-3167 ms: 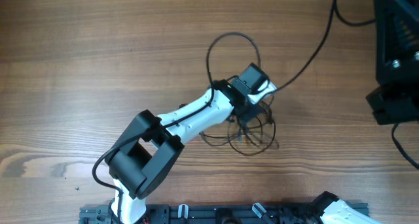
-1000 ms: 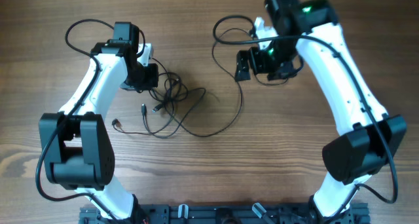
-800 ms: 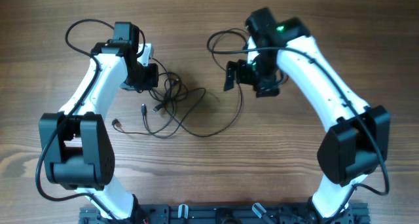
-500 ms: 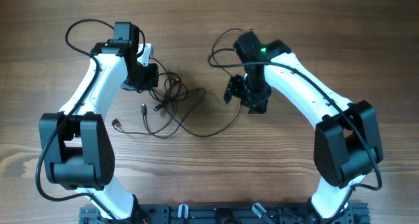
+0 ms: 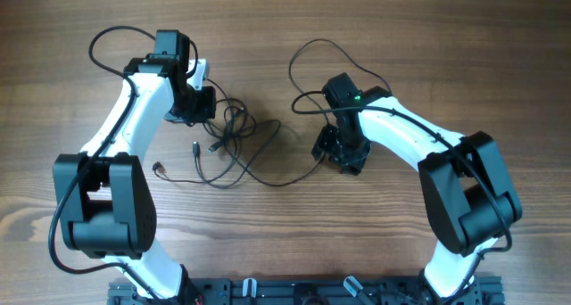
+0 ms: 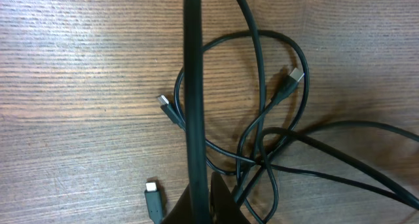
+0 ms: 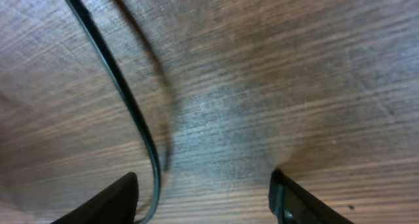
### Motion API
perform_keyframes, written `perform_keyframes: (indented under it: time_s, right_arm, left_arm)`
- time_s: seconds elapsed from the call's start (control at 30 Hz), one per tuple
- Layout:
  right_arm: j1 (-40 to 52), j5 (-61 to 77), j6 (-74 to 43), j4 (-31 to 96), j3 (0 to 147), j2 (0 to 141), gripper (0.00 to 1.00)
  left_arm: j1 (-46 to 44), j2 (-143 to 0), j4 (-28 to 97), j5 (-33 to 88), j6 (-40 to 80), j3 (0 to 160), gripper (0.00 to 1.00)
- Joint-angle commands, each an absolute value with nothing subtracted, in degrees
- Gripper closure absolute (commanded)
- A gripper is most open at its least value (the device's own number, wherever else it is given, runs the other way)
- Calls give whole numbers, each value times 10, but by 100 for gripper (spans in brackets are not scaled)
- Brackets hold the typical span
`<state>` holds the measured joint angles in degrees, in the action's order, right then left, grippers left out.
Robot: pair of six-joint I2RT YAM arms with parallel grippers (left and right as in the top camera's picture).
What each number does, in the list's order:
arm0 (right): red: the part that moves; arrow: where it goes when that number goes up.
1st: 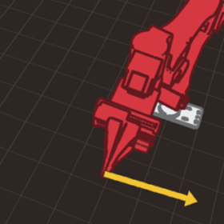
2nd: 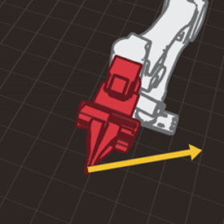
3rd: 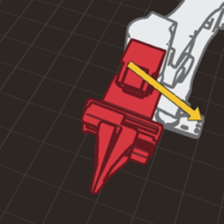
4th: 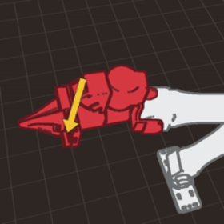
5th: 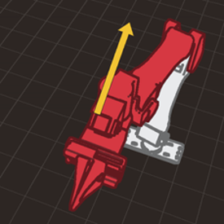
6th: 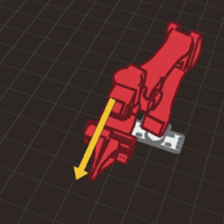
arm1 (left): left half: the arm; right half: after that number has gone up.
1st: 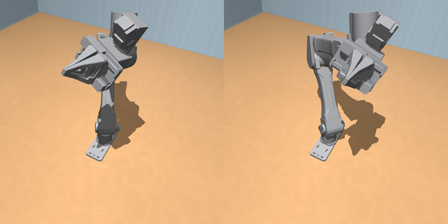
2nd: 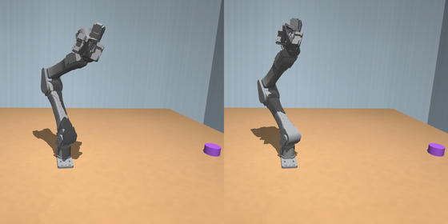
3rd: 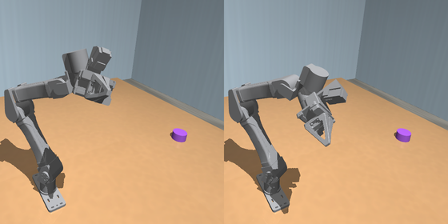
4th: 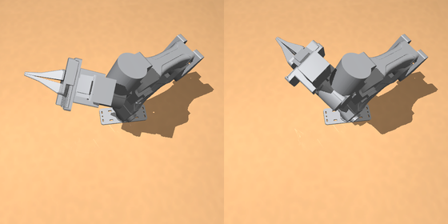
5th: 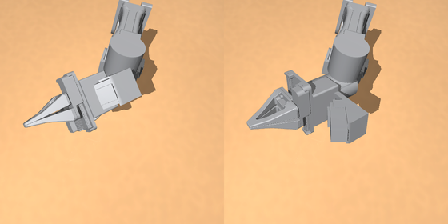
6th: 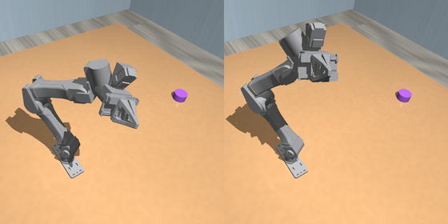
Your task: Untangle cables
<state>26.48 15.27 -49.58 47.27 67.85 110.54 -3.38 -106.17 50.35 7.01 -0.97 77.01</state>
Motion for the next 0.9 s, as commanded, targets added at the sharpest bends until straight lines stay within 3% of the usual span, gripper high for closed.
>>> perform_keyframes:
  time_s: [0.0,0.4,0.47,0.5,0.53,0.7,0.87]
  right_arm:
    - [268,180,-454,429,661,1112,39]
    - [310,134,-467,350,660,1112,64]
    - [321,126,-467,339,660,1112,73]
    - [323,119,-467,336,660,1112,81]
    - [324,108,-466,333,660,1112,95]
    - [306,90,-404,347,672,1108,96]
    - [274,17,-293,486,761,1054,96]
  left_arm:
    - [-36,-1050,499,79,-12,777,96]
    - [-36,-1050,498,86,-12,777,96]
    - [-37,-1050,498,86,-12,777,96]
    - [-36,-1050,498,86,-12,777,96]
    - [-37,-1050,498,86,-12,777,96]
    - [-37,-1050,500,86,-12,777,96]
    - [-37,-1050,499,86,-12,777,96]
